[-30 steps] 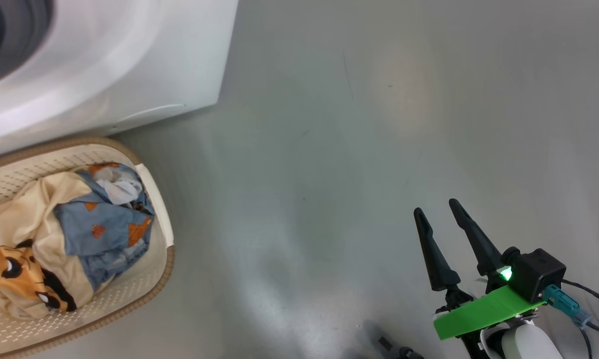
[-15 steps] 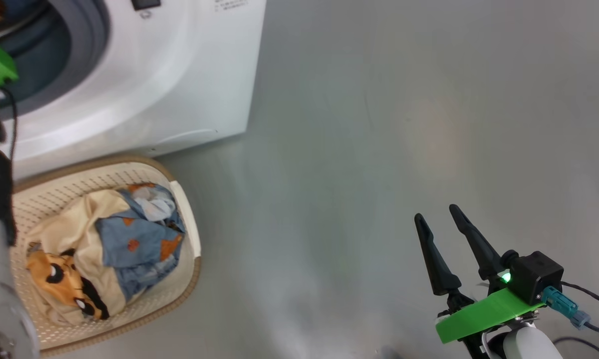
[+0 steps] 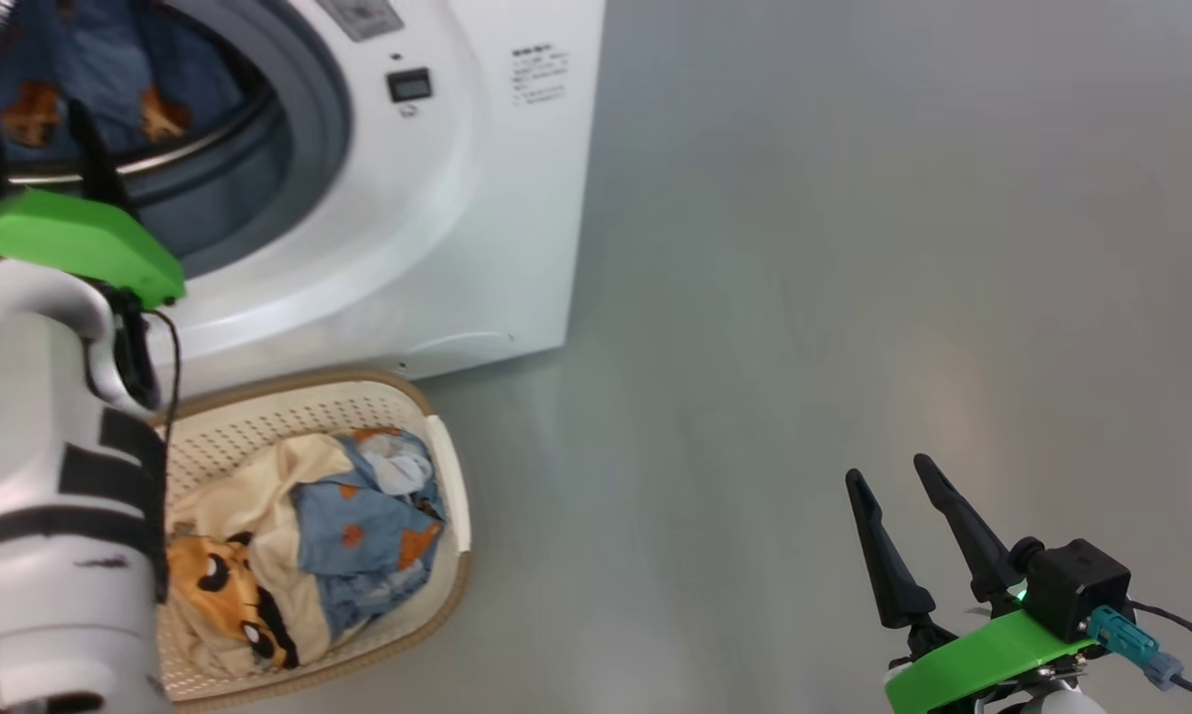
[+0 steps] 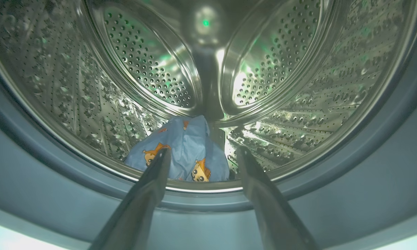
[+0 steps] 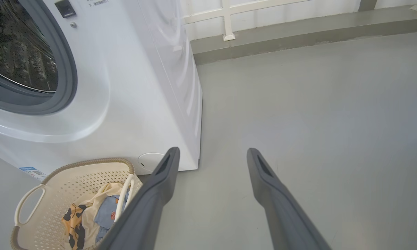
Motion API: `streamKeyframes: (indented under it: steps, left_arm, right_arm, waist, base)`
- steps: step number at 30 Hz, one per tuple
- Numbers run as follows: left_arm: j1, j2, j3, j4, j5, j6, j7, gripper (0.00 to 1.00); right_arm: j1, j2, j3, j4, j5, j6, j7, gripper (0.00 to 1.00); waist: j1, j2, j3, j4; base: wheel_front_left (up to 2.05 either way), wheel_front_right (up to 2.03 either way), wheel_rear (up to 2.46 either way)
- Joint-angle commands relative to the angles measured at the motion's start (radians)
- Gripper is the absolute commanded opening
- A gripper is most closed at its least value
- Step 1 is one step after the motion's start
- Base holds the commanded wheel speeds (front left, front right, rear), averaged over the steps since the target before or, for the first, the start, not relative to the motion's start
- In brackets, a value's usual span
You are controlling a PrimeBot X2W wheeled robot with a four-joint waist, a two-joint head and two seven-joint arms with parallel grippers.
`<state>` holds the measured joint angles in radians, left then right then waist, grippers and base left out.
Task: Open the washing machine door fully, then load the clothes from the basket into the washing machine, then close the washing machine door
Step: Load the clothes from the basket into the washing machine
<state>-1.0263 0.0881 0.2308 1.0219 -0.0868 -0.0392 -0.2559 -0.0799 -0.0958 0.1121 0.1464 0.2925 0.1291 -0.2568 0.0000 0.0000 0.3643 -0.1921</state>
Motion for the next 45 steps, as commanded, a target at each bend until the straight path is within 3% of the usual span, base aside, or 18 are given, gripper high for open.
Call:
streamKeyframes:
  steps: [1,9,19,32,45]
  left_arm:
    - [0.039,0.024,0.003,-0.052,-0.007,-0.011,-0.006,1.0]
    - [0.178,-0.017,-0.035,-0.158,-0.024,-0.055,-0.006,1.0]
    - [0.472,-0.037,-0.113,-0.329,-0.134,-0.086,-0.006,1.0]
    - [0.794,-0.038,-0.19,-0.6,-0.175,-0.064,-0.006,1.0]
    - [1.052,-0.038,-0.197,-0.862,-0.201,-0.041,-0.006,1.0]
  right_arm:
    - [0.018,-0.006,0.014,-0.018,-0.006,0.002,-0.005,1.0]
    - [0.04,-0.006,-0.005,-0.014,-0.009,0.002,-0.005,1.0]
    - [0.094,-0.01,-0.03,-0.01,-0.016,0.002,-0.005,1.0]
    - [0.158,-0.023,-0.044,-0.013,-0.024,0.002,-0.005,1.0]
    - [0.168,-0.029,-0.055,-0.015,-0.027,0.002,-0.005,1.0]
  waist:
    - [0.0,0.0,-0.06,0.056]
    - [0.0,0.0,-0.131,0.098]
    - [0.0,0.0,-0.27,0.133]
    - [0.0,0.0,-0.36,0.154]
    - [0.0,0.0,-0.38,0.153]
  base:
    - [0.0,0.0,0.0]
    - [0.0,0.0,0.0]
    - [0.0,0.0,0.0]
    - [0.0,0.0,0.0]
    - [0.0,0.0,0.0]
